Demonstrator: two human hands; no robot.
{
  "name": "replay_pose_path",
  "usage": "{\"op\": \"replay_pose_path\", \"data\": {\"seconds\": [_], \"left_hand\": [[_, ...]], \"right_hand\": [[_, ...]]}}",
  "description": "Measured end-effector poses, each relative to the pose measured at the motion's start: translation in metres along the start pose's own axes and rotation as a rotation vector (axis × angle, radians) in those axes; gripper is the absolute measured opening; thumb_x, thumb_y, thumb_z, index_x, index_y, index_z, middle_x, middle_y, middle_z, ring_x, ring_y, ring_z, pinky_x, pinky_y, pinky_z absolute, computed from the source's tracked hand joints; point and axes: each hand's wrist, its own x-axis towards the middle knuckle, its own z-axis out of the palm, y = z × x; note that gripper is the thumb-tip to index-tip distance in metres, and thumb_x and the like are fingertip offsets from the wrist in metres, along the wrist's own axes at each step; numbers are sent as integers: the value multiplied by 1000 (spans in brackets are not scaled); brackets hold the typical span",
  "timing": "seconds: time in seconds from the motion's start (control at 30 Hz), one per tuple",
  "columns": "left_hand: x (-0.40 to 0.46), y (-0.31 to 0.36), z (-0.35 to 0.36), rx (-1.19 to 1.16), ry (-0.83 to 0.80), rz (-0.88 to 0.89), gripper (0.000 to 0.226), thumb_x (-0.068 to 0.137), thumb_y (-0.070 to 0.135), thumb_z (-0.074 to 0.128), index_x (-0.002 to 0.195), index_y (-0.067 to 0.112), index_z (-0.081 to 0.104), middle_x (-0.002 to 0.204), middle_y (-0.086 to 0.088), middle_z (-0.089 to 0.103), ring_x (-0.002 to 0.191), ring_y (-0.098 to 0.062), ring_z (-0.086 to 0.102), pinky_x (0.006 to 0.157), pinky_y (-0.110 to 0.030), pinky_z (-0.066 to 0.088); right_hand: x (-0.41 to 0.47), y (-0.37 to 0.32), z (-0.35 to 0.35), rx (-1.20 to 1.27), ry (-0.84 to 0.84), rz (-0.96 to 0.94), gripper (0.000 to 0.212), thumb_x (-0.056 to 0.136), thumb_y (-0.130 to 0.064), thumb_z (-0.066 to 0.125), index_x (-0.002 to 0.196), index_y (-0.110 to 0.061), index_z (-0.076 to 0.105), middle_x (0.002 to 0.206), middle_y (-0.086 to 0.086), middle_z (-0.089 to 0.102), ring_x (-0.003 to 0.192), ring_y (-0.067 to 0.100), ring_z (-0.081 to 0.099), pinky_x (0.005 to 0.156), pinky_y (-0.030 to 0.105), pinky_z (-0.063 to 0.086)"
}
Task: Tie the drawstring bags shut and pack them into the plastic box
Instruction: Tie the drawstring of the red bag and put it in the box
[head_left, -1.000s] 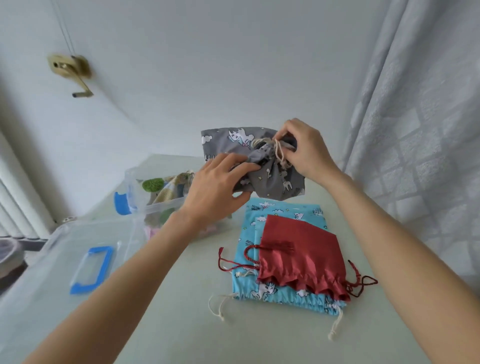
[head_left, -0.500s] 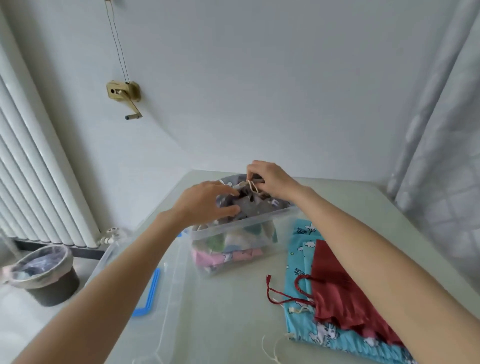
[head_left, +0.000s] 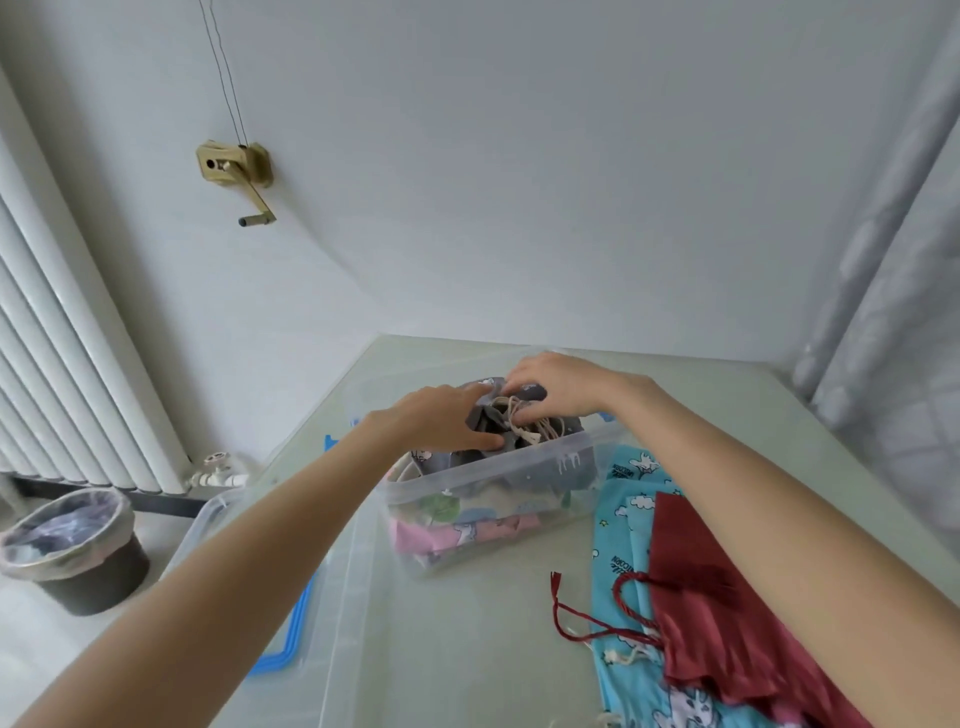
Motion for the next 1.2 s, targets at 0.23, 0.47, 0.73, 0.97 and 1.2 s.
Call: {"op": "replay_pose_path", "data": {"seconds": [0.23, 0.47, 0.73, 0.97, 1.2], "left_hand": [[-6, 3, -4, 114, 240, 10, 55, 88, 59, 45, 136, 32, 37, 121, 6, 62, 106, -21, 59, 79, -34, 48], [-65, 67, 0, -220, 760, 165, 24, 92, 34, 51, 111, 28, 63, 100, 13, 69, 87, -8, 64, 68, -25, 48], [-97, 137, 91, -356, 228, 298, 33, 87, 31, 61, 119, 25, 60, 113, 5, 67, 102, -12, 61, 92, -33, 48], [-101, 159, 145, -378, 181, 205, 31, 86, 14, 58, 116, 22, 64, 113, -2, 67, 99, -20, 63, 88, -33, 49], [-93, 154, 154, -436, 283, 198, 20, 86, 16, 63, 105, 18, 69, 99, 0, 70, 82, -12, 59, 73, -21, 43]], "right_hand": [[-22, -10, -4, 95, 134, 65, 38, 89, -37, 59, 123, -21, 58, 125, 2, 56, 111, 17, 52, 92, 34, 41], [-123, -35, 7, 418, 568, 97, 20, 90, -30, 61, 105, -20, 69, 106, -6, 66, 95, 6, 59, 83, 19, 44], [-277, -29, 87, 516, 523, 390, 12, 88, -21, 64, 98, -20, 70, 96, -9, 70, 87, 7, 63, 85, 24, 48], [-345, -8, 159, 352, 594, 671, 32, 84, -1, 56, 110, -17, 66, 108, 5, 61, 99, 19, 56, 83, 24, 38], [-358, -7, 177, 417, 794, 717, 39, 83, 11, 45, 111, -8, 64, 114, 8, 62, 106, 21, 59, 96, 27, 42]]}}
